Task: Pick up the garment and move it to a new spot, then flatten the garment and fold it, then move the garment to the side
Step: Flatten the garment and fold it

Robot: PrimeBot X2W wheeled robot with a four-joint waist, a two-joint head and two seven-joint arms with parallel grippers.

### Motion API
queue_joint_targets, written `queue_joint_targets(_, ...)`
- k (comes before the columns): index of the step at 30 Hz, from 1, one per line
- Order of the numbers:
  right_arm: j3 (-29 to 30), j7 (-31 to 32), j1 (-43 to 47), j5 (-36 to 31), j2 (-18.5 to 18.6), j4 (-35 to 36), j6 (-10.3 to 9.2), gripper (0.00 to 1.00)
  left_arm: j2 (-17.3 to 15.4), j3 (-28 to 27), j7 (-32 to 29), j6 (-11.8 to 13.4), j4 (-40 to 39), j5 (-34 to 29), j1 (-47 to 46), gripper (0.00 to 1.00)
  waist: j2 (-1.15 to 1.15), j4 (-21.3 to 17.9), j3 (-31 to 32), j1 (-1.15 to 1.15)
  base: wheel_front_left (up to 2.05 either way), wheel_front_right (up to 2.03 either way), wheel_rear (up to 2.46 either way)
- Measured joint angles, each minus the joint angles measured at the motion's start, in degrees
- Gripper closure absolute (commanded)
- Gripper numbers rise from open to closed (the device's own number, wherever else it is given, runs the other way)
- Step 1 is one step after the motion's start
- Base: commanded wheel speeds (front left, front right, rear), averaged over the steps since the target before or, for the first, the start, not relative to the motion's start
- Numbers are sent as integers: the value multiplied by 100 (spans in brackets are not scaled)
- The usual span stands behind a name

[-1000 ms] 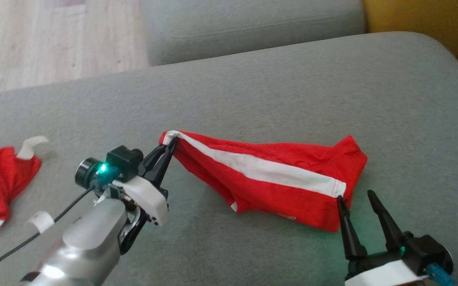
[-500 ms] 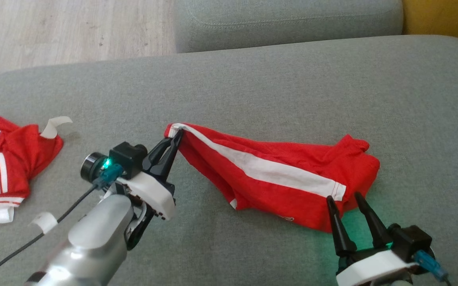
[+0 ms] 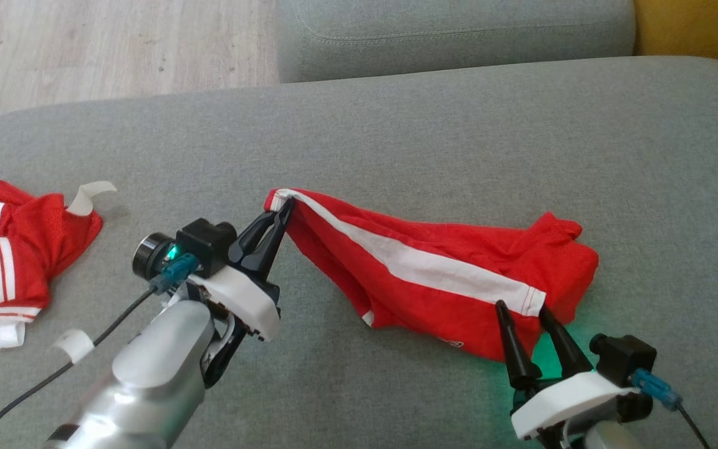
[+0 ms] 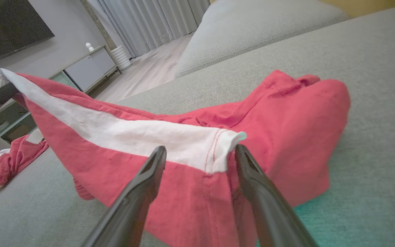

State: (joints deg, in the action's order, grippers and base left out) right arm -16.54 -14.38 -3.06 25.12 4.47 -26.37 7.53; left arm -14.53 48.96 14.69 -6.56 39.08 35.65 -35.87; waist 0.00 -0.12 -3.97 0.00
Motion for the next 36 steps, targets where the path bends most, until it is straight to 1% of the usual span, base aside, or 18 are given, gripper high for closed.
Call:
queue_joint_targets(7, -219, 0, -179, 370, 149, -321, 0, 0, 57, -79, 0, -41, 65, -54, 0, 100, 0, 50, -2, 0, 0, 0, 0)
queue_joint_targets(8, -237, 0, -217, 389, 168, -327, 0, 3, 57, -82, 0, -51, 69, -79, 0, 100, 0, 55, -1, 0, 0, 0, 0)
queue_joint_targets(9, -257, 0, -260, 390, 180, -325, 0, 15, 60, -88, 0, -51, 74, -93, 0, 100, 0, 58, 1, 0, 0, 0, 0)
queue_joint_targets(11, -287, 0, -341, 424, 182, -320, 0, 45, 70, -97, 0, -51, 87, -93, 0, 100, 0, 59, 3, 0, 0, 0, 0)
queue_joint_targets(12, -298, 0, -363, 433, 187, -303, 0, 55, 75, -102, 0, -52, 94, -94, 1, 100, 0, 60, 7, 0, 0, 0, 0)
queue_joint_targets(13, -304, 0, -368, 445, 192, -294, 0, 69, 78, -105, 0, -52, 102, -96, 1, 100, 0, 61, 14, 0, 0, 0, 0)
queue_joint_targets(14, -309, 0, -366, 453, 201, -293, 0, 69, 80, -110, 0, -52, 110, -107, 1, 100, 0, 62, 22, 0, 0, 0, 0)
queue_joint_targets(15, -313, 0, -365, 457, 213, -293, 0, 90, 83, -113, 0, -52, 121, -124, 2, 100, 0, 62, 32, 0, 0, 0, 0)
queue_joint_targets(16, -331, 0, -365, 457, 233, -292, 0, 100, 87, -118, 0, -53, 129, -138, 3, 100, 0, 62, 43, 0, 0, 0, 0)
queue_joint_targets(20, -269, 0, -323, 425, 325, -164, 0, 100, 100, -130, 0, -57, 153, -143, 8, 100, 0, 57, 112, 0, 0, 0, 0)
queue_joint_targets(25, 247, 0, -302, 62, 456, 559, 0, 100, 5, -59, 0, -60, 40, -250, 7, 100, 0, 12, 230, 0, 0, 0, 0)
queue_joint_targets(27, 527, 0, -256, -75, 591, 964, 0, 100, -115, 89, -3, -101, -212, -234, -5, 100, 0, -13, 292, 0, 0, 0, 0)
queue_joint_targets(31, 949, 0, -273, -328, 1088, 1734, 0, 100, -443, 474, -288, -102, -949, -107, -252, 100, 0, -61, 267, -1, 0, 0, 0)
queue_joint_targets(32, 949, 0, -273, -328, 1088, 1734, 0, 100, -443, 474, -288, -102, -949, -107, -252, 100, 0, -61, 267, -1, 0, 0, 0)
queue_joint_targets(34, 1132, 29, -556, -345, 1326, 1968, 0, 100, -627, 643, -501, -102, -1298, -82, -680, 100, 0, -82, 189, -1, 0, 0, 0)
queue_joint_targets(36, 1310, 164, -1177, -345, 1523, 2127, 0, 100, -808, 759, -721, -103, -1577, -85, -1304, 100, 0, -99, 58, -1, 0, 0, 0)
